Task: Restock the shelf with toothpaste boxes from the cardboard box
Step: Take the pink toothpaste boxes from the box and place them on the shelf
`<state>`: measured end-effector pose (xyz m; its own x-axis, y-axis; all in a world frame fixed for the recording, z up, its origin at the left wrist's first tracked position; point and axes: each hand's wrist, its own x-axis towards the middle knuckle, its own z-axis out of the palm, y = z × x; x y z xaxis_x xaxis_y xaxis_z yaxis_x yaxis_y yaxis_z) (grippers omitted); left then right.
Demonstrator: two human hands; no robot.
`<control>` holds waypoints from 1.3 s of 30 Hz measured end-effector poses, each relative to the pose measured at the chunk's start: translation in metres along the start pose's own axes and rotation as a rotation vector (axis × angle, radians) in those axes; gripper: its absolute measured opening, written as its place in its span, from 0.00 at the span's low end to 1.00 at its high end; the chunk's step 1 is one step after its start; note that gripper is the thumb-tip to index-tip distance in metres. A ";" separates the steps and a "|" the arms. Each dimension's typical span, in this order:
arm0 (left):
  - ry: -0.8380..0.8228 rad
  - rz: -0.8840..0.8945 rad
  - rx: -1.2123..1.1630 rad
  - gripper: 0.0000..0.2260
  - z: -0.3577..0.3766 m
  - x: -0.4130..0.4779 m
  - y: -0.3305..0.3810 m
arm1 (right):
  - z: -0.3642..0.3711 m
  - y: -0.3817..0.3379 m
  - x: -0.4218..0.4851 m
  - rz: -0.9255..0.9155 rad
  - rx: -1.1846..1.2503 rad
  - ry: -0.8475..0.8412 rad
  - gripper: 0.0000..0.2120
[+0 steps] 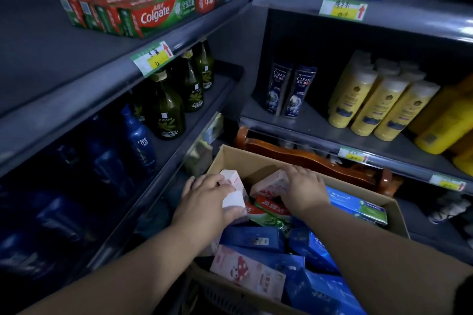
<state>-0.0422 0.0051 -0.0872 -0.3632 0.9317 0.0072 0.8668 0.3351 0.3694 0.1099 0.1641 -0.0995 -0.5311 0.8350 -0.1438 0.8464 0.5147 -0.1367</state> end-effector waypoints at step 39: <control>-0.007 -0.088 -0.244 0.23 0.006 0.007 0.006 | 0.003 -0.018 0.010 -0.041 0.085 0.096 0.26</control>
<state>-0.0374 0.0150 -0.0899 -0.4303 0.9018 -0.0410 0.7236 0.3717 0.5816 0.0896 0.1628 -0.1020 -0.5551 0.8307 -0.0421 0.8157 0.5337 -0.2232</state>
